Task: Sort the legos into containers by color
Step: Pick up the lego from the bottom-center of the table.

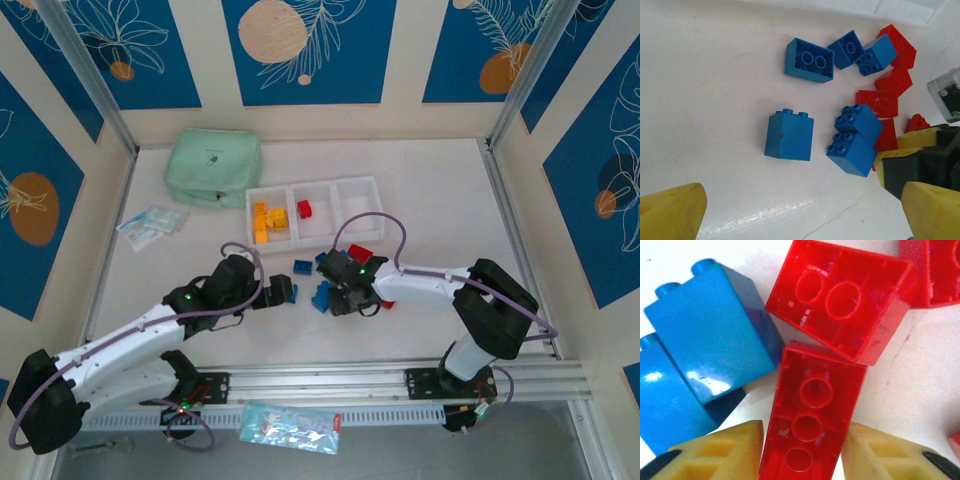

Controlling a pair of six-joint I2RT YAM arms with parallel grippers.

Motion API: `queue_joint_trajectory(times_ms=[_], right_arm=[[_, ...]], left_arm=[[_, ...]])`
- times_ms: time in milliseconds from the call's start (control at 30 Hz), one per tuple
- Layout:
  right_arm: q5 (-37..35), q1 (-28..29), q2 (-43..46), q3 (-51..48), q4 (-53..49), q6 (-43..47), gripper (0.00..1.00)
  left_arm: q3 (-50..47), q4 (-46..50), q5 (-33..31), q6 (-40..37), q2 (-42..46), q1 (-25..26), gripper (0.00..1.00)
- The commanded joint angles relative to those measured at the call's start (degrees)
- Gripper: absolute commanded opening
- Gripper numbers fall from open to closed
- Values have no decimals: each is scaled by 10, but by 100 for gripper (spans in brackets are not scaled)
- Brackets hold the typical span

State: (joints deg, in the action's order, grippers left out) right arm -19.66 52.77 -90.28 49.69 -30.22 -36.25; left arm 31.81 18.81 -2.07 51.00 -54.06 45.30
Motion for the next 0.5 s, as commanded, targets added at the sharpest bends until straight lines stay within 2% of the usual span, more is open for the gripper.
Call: queue_joint_trajectory(times_ms=[0, 267, 467], right_arm=[[-16, -2, -1, -1, -4, -1, 39], [-41, 0, 71, 6, -49, 16, 32], [-34, -27, 118, 60, -73, 64, 31]], left_arm=[[17, -1, -8, -3, -6, 4, 99], [37, -6, 10, -9, -10, 3, 99], [112, 66, -14, -64, -22, -21, 99]])
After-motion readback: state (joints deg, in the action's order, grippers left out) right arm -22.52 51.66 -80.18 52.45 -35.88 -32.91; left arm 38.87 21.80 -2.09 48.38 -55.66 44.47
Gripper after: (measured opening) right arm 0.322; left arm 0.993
